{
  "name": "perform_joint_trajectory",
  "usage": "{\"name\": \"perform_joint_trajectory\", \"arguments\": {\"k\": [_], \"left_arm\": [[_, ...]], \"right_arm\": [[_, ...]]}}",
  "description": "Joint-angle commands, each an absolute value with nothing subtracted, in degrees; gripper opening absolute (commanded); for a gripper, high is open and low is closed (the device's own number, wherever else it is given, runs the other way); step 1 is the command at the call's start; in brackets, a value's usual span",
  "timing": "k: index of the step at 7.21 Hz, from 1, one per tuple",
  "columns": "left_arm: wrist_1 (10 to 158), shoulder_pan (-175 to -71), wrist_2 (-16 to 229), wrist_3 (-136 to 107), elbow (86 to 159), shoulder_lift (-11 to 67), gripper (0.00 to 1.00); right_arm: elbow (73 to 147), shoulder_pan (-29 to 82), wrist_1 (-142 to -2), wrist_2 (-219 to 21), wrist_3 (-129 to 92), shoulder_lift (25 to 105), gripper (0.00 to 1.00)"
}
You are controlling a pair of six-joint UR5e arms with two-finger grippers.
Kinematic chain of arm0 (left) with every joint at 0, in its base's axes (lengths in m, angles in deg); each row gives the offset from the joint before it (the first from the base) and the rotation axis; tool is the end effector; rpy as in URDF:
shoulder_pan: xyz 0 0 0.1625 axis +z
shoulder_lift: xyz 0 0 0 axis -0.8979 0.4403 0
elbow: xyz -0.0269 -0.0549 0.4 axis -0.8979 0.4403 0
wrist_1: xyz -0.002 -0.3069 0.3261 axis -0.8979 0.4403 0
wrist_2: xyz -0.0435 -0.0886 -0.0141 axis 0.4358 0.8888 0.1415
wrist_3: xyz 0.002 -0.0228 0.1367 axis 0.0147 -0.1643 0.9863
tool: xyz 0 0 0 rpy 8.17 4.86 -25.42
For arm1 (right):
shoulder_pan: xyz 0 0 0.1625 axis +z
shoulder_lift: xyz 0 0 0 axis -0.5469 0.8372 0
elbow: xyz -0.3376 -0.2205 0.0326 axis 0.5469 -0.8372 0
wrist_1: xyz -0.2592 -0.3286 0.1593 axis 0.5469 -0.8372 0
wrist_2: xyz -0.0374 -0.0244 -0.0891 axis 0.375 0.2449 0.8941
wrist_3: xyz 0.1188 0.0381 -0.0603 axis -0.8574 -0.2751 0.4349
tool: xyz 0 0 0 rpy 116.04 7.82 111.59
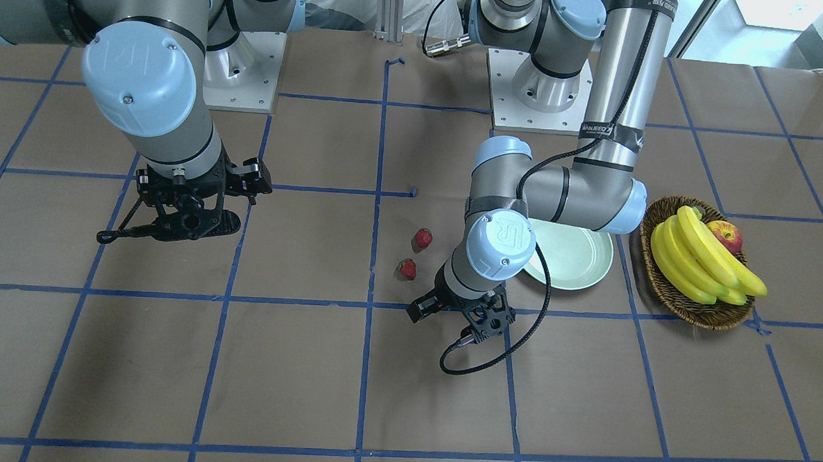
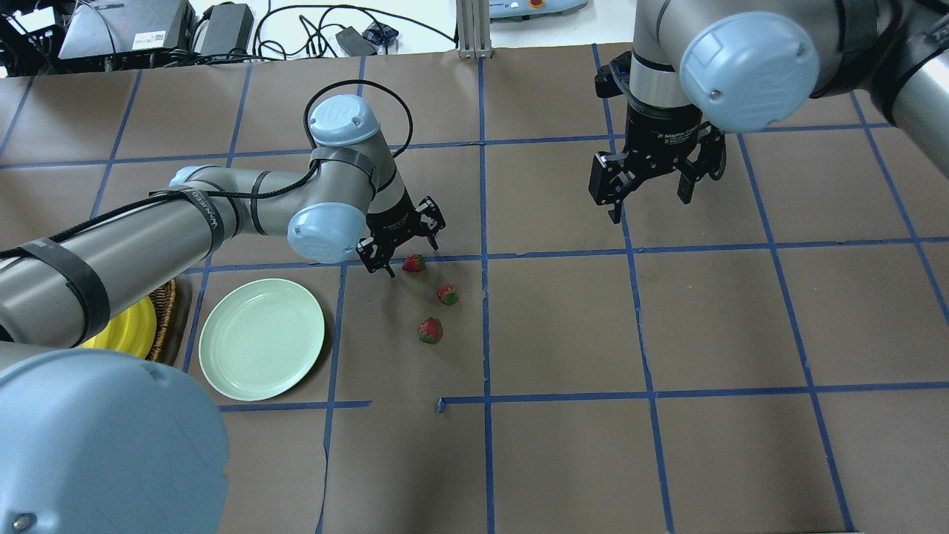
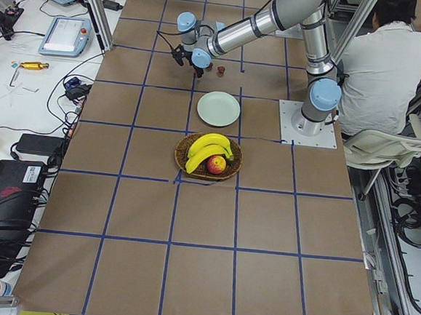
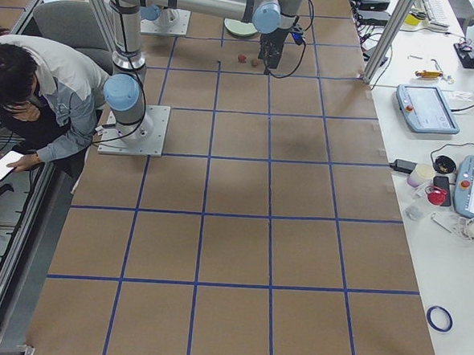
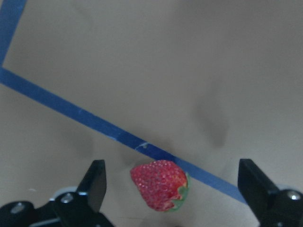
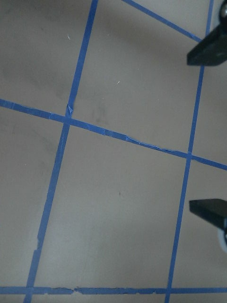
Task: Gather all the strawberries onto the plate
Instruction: 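Carry the strawberry with the left gripper over the plate and lower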
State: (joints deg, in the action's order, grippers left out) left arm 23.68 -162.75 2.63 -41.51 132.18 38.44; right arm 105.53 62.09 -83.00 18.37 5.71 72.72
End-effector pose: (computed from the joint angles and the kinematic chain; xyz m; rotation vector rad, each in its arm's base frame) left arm -0.2439 -0.5804 0.0898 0.8699 -2.9331 -0.2347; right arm 0.1742 -0.5603 0.3189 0.3543 -3.0259 -0.3550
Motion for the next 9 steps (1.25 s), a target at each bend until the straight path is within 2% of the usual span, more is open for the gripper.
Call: {"name": "perform_joint_trajectory", "arguments": {"k": [1, 3, 6, 7, 9], "left_arm": [[23.9, -162.8, 2.7, -41.0, 132.1, 38.3, 0.00], [27.3, -162.8, 2.6, -39.0, 131.1, 37.3, 0.00], [41.2, -161.3, -4.6, -25.7, 128.0, 31.2, 0.00], [47.6, -158.7, -11.8, -15.1, 128.6, 28.9, 0.00], [49.2, -153.6, -15.6, -2.2, 132.3, 27.4, 0.00]], "right_arm": [[105.6, 62.1, -83.2, 18.4, 5.7, 72.7, 1.00], [105.6, 62.1, -83.2, 18.4, 5.8, 72.7, 1.00], [105.6, 62.1, -83.9, 18.8, 5.8, 72.8, 1.00], [105.6, 62.1, -84.1, 18.6, 5.8, 72.8, 1.00], [105.6, 62.1, -84.1, 18.4, 5.9, 72.7, 1.00]]}}
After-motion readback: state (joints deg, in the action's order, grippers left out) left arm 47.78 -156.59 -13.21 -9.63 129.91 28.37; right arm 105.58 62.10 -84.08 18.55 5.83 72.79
